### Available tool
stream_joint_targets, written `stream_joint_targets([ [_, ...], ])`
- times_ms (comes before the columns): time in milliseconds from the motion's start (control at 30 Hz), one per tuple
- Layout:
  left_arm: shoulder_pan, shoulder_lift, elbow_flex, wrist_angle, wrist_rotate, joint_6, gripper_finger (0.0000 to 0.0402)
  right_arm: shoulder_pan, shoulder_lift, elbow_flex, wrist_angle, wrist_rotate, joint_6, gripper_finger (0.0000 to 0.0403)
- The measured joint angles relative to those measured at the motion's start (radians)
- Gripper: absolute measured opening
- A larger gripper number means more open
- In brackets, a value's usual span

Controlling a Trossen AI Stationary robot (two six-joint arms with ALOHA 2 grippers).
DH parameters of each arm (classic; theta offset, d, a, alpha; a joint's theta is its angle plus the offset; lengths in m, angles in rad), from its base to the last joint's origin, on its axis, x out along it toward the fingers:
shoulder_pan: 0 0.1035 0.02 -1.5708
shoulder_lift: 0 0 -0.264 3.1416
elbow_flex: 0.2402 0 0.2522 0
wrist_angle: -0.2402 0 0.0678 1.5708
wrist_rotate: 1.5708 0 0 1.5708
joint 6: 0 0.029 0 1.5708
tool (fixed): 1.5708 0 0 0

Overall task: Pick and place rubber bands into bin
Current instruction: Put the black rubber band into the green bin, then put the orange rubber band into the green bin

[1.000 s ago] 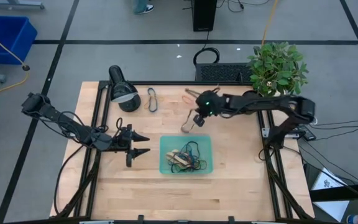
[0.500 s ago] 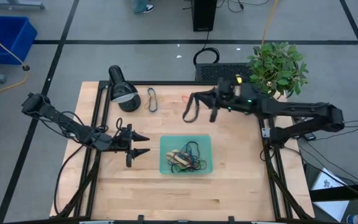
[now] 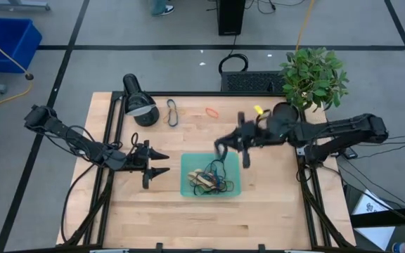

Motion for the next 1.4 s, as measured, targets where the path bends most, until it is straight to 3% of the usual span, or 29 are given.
stream_joint_targets([
  [267, 0.000, 0.000, 0.000, -0.001, 0.000, -0.031, 0.0246, 0.109, 0.176, 0.000, -0.148, 0.123, -0.002, 0.0000],
  [833, 0.000, 0.000, 0.000, -0.002, 0.001, -0.031, 0.0246, 0.126, 0.531, 0.000, -0.137, 0.118, 0.069, 0.0004],
  [1200, 0.000, 0.000, 0.000, -0.005, 0.001, -0.032, 0.0246, 0.127, 0.571, 0.000, -0.122, 0.117, 0.106, 0.0037],
  [1400, -0.001, 0.000, 0.000, -0.010, 0.001, -0.033, 0.0246, 0.127, 0.564, 0.000, -0.121, 0.117, 0.104, 0.0100],
])
